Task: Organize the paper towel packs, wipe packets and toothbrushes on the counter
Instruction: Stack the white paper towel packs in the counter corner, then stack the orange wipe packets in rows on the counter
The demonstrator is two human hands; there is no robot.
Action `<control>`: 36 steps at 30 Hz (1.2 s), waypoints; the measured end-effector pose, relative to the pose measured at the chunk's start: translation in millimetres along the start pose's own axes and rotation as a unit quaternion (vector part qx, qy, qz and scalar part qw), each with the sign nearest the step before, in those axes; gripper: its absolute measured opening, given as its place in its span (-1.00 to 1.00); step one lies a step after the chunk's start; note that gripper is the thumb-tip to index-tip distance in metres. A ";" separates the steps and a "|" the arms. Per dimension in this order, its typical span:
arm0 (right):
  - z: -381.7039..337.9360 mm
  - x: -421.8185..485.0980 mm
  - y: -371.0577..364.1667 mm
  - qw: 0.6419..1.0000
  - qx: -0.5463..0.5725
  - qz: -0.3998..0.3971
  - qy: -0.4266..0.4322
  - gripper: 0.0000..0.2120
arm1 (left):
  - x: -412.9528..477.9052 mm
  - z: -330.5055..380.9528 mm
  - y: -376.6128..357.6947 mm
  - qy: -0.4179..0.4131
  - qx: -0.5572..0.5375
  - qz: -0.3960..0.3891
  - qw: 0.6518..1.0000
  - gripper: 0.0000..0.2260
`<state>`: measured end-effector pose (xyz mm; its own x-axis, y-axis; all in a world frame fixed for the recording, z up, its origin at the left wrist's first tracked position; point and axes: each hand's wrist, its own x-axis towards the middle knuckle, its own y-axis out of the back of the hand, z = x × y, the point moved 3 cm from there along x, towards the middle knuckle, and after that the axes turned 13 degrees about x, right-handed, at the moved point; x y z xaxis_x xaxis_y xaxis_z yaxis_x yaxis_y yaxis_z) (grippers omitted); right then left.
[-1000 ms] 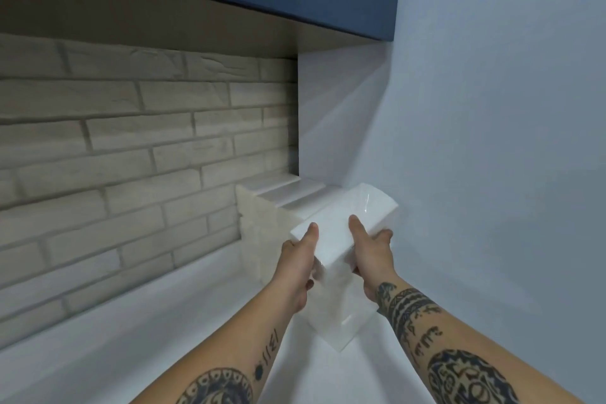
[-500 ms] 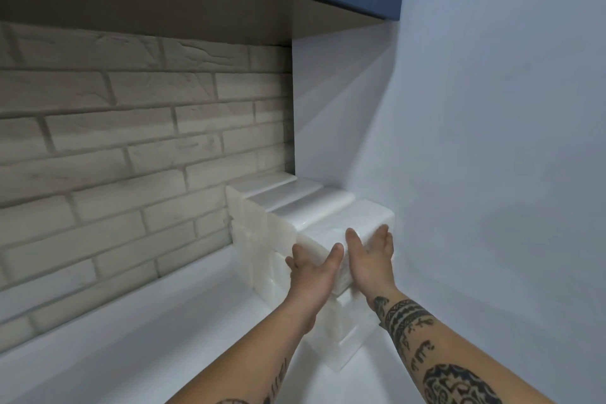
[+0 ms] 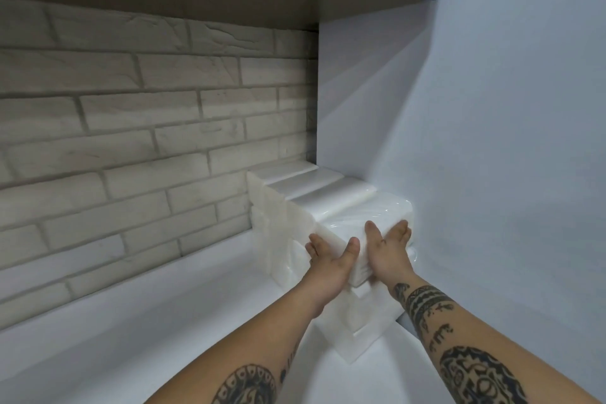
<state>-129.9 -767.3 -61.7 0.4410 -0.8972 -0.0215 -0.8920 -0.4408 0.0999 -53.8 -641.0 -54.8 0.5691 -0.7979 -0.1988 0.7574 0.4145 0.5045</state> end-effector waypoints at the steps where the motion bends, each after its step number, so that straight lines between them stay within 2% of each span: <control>1: -2.2 0.7 2.4 1.000 0.002 -0.002 -0.005 -0.12 | -3.0 -2.9 4.9 -0.007 0.015 -0.003 1.000 -0.09; 5: -17.3 -6.4 9.5 0.999 -0.037 0.037 -0.009 -0.09 | -23.4 -22.7 31.4 -0.017 0.083 0.017 0.996 -0.25; 8: -35.2 -36.7 -2.3 0.988 -0.068 0.098 0.096 -0.26 | -43.5 -47.4 54.1 -0.007 0.092 0.046 0.995 -0.30; 10: -45.4 -66.9 -22.6 0.970 -0.100 0.107 0.192 -0.41 | -59.4 -70.8 71.2 0.005 0.093 0.065 0.994 -0.33; 13: -50.6 -109.9 -61.5 0.949 -0.130 0.053 0.281 -0.60 | -87.6 -100.5 97.0 0.006 0.099 0.096 0.990 -0.46; 16: -32.3 -162.0 -111.0 0.945 -0.145 -0.041 0.292 -0.69 | -127.3 -143.5 127.0 0.024 0.118 0.117 0.986 -0.72; 18: -9.5 -202.4 -145.5 0.935 -0.165 -0.092 0.299 -0.68 | -156.7 -184.0 148.3 0.046 0.146 0.123 0.981 -0.76; 21: 33.1 -264.1 -197.0 0.920 -0.196 -0.189 0.283 -0.70 | -207.7 -252.4 180.1 0.085 0.219 0.119 0.965 -0.75; 23: 62.3 -304.2 -229.0 0.908 -0.215 -0.253 0.254 -0.69 | -248.3 -298.4 199.3 0.125 0.269 0.107 0.949 -0.67; 26: 100.8 -359.1 -272.0 0.875 -0.289 -0.341 0.186 -0.54 | -310.7 -364.9 214.0 0.196 0.382 0.061 0.901 -0.48; 28: 126.7 -390.9 -296.2 0.837 -0.369 -0.387 0.116 -0.38 | -349.2 -403.4 212.0 0.198 0.449 0.021 0.871 -0.35; 31: 148.7 -421.2 -318.8 0.813 -0.439 -0.374 0.078 -0.21 | -390.9 -436.0 209.1 0.154 0.475 0.052 0.865 -0.34; 36: 138.9 -425.6 -347.6 0.834 -0.446 -0.322 0.038 -0.07 | -420.1 -452.6 217.1 0.101 0.481 0.059 0.869 -0.31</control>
<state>-21.3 -235.6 -225.5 0.8354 -0.4631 -0.2960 -0.0547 -0.6060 0.7936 16.5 -17.7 -242.1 0.7425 -0.6418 -0.1919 0.1261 -0.1474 0.9810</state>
